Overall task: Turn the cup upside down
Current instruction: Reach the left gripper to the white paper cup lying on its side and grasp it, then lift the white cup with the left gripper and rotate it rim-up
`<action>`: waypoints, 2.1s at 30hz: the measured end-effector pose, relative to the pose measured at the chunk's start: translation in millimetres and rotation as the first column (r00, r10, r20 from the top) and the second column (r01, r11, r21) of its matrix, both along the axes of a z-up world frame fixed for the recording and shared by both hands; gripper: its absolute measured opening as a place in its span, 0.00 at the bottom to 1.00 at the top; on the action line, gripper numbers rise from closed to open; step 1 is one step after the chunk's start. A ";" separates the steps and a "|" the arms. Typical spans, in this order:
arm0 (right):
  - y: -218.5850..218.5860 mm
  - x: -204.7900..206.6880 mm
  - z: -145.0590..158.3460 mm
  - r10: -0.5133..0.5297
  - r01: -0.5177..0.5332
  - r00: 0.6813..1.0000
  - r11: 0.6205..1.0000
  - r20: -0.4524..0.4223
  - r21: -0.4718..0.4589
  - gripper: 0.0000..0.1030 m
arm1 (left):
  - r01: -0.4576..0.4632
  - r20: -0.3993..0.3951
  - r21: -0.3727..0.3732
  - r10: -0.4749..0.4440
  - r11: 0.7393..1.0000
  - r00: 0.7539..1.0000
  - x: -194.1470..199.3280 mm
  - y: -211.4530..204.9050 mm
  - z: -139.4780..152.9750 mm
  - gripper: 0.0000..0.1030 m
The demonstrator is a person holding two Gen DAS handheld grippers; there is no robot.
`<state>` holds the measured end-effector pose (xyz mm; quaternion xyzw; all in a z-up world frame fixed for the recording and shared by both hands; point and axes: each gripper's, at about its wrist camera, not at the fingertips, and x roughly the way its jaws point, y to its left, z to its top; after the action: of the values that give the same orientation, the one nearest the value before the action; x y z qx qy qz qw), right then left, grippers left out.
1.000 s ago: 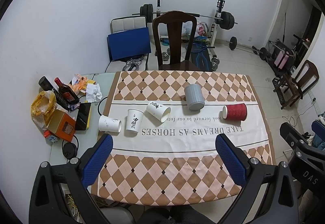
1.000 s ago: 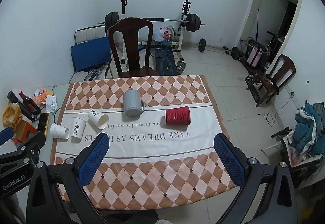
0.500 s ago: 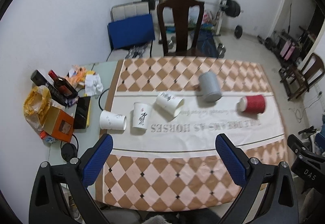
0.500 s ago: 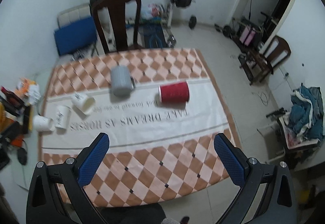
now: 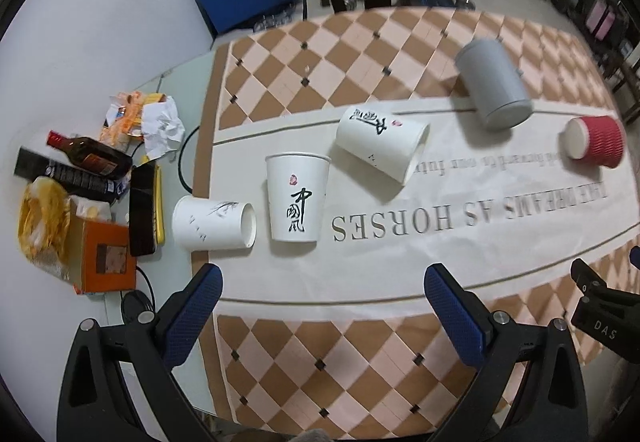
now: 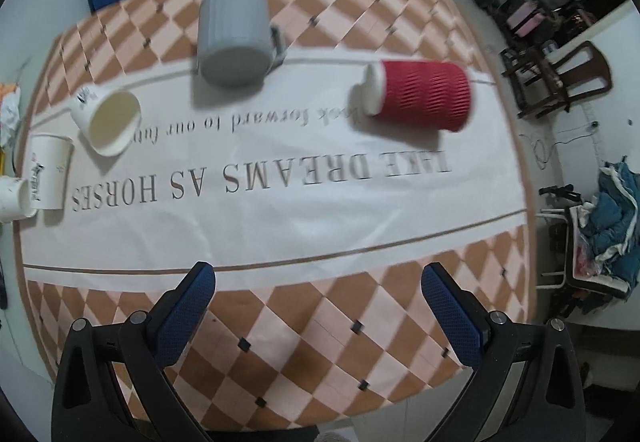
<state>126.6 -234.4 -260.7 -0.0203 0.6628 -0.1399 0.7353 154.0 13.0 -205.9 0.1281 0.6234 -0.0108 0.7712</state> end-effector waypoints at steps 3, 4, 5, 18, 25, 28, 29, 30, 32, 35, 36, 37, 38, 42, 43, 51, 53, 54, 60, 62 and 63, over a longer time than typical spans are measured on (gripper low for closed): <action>-0.2 17.9 -23.2 0.022 -0.021 0.998 1.000 -0.052 0.020 1.00 | 0.083 -0.041 0.055 -0.081 0.995 0.996 22.0 -11.8 -18.2 1.00; -1.7 24.2 -31.6 0.026 -0.024 0.997 0.999 -0.071 0.030 1.00 | 0.128 -0.047 0.082 -0.124 0.988 0.991 27.4 -17.0 -22.0 1.00; -3.5 28.1 -36.8 0.027 -0.024 0.996 0.999 -0.084 0.037 1.00 | 0.182 -0.053 0.119 -0.177 0.976 0.983 33.0 -22.4 -25.7 1.00; -41.9 66.8 -78.9 -0.018 0.038 0.983 0.993 -0.183 0.109 1.00 | 0.808 -0.373 0.498 -0.763 0.316 0.528 59.9 -75.4 -113.4 1.00; -58.9 80.3 -75.4 -0.030 0.051 0.983 0.992 -0.178 0.111 1.00 | 0.870 -0.432 0.440 -0.797 0.222 0.422 63.1 -91.0 -140.3 0.92; -68.2 84.2 -71.8 -0.047 0.068 0.984 0.991 -0.174 0.116 1.00 | 0.876 -0.441 0.439 -0.802 0.200 0.403 58.4 -97.8 -150.3 0.84; -70.4 85.3 -70.8 -0.049 0.069 0.984 0.991 -0.172 0.116 1.00 | 0.877 -0.443 0.440 -0.802 0.194 0.400 58.3 -98.3 -152.8 0.82; -72.5 85.8 -69.5 -0.050 0.070 0.984 0.991 -0.170 0.115 1.00 | 0.877 -0.445 0.441 -0.803 0.189 0.397 60.1 -99.0 -154.0 0.82; -75.7 86.7 -67.8 -0.055 0.076 0.984 0.990 -0.170 0.121 1.00 | 0.881 -0.437 0.439 -0.815 0.175 0.380 55.2 -102.3 -150.5 0.82; -88.2 82.8 -65.2 -0.072 0.095 0.984 0.986 -0.166 0.134 1.00 | 0.901 -0.420 0.408 -0.846 0.149 0.330 43.3 -106.5 -131.8 0.82; -90.3 80.7 -65.2 -0.078 0.101 0.984 0.985 -0.163 0.139 1.00 | 0.905 -0.420 0.406 -0.855 0.124 0.305 39.7 -106.2 -127.3 0.82; -91.6 79.7 -63.3 -0.085 0.108 0.984 0.983 -0.158 0.145 1.00 | 0.908 -0.433 0.409 -0.857 0.090 0.280 37.0 -104.2 -126.7 0.82; -93.3 78.7 -61.7 -0.089 0.112 0.984 0.982 -0.154 0.152 1.00 | 0.906 -0.456 0.420 -0.850 0.058 0.265 36.5 -100.9 -130.8 0.82; -100.6 70.9 -62.2 -0.113 0.139 0.982 0.975 -0.153 0.173 1.00 | 0.897 -0.517 0.440 -0.826 -0.032 0.224 40.3 -90.3 -153.2 0.82; -103.7 64.7 -63.8 -0.117 0.143 0.981 0.974 -0.153 0.175 1.00 | 0.897 -0.520 0.442 -0.825 -0.035 0.224 42.2 -90.3 -156.4 0.82; -135.4 36.1 -65.9 -0.163 0.189 0.973 0.969 -0.164 0.157 1.00 | 0.893 -0.482 0.446 -0.854 -0.049 0.194 44.6 -109.2 -169.0 0.58; -139.7 31.7 -64.5 -0.169 0.194 0.972 0.970 -0.164 0.150 1.00 | 0.899 -0.454 0.437 -0.865 -0.005 0.216 46.5 -113.6 -164.1 0.57; -143.8 29.4 -63.6 -0.170 0.195 0.972 0.970 -0.163 0.149 1.00 | 0.900 -0.435 0.435 -0.868 0.028 0.238 48.2 -115.8 -160.3 0.57; -158.4 20.1 -54.1 -0.168 0.191 0.973 0.971 -0.158 0.143 1.00 | 0.882 -0.339 0.411 -0.859 0.231 0.383 52.1 -125.9 -133.6 0.56; -156.1 21.7 -50.9 -0.158 0.180 0.975 0.973 -0.155 0.143 1.00 | 0.864 -0.301 0.372 -0.837 0.339 0.457 52.9 -128.6 -121.0 0.56; -153.2 22.5 -50.7 -0.153 0.175 0.976 0.974 -0.153 0.141 1.00 | 0.852 -0.286 0.341 -0.819 0.398 0.497 53.5 -129.5 -114.2 0.56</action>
<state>149.1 -387.6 -311.4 0.0817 0.7214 -0.1470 0.6718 207.5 -116.4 -320.0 0.5927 0.4867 -0.2586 0.5874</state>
